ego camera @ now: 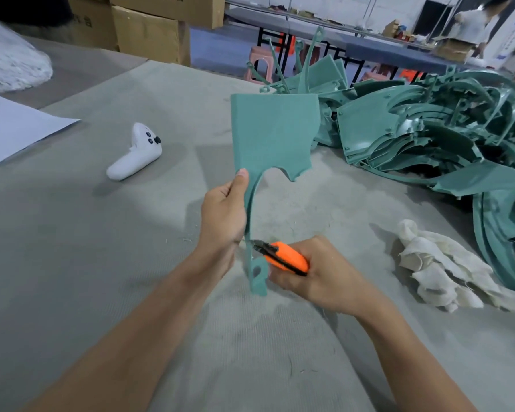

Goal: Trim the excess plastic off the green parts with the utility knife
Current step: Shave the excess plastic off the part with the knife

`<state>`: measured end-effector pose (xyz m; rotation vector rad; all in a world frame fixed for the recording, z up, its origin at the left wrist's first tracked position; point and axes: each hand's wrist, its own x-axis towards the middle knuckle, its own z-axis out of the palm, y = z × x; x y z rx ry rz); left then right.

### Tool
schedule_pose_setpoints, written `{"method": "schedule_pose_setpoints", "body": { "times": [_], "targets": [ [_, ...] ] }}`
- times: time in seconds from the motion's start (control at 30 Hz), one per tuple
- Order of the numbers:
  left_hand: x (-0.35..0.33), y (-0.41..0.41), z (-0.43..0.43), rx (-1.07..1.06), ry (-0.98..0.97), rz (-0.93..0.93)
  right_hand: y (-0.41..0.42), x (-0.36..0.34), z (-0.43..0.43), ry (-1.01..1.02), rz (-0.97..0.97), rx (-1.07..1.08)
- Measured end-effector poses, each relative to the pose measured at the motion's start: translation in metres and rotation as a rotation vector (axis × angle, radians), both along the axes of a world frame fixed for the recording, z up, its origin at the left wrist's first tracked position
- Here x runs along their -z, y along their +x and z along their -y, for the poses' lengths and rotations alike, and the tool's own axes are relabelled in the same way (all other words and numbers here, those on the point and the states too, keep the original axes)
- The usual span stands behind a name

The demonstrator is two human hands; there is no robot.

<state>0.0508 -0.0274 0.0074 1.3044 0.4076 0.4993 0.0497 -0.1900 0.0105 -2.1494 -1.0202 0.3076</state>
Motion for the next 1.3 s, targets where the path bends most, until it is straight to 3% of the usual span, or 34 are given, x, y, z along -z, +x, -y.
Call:
{"method": "schedule_pose_setpoints", "body": {
  "times": [0.17,0.37,0.77,0.9,1.03,1.3],
  "targets": [
    [-0.002,0.002,-0.003,-0.006,0.108,0.014,0.013,0.002,-0.002,0.023,0.043,0.217],
    [0.001,0.003,-0.012,-0.080,0.159,0.000,0.003,0.003,-0.002,-0.034,0.017,0.041],
    [-0.005,0.001,-0.010,-0.123,0.434,0.090,0.005,-0.015,0.011,-0.157,-0.446,-0.101],
    [-0.007,0.000,-0.010,-0.130,0.509,0.119,0.007,-0.017,0.017,0.028,-0.524,-0.122],
    [-0.007,-0.001,-0.012,-0.203,0.516,0.098,0.009,-0.016,0.011,0.323,-0.515,0.101],
    [-0.005,-0.003,-0.019,-0.405,0.658,-0.031,-0.002,-0.011,-0.008,0.252,-0.551,0.169]
  ]
}}
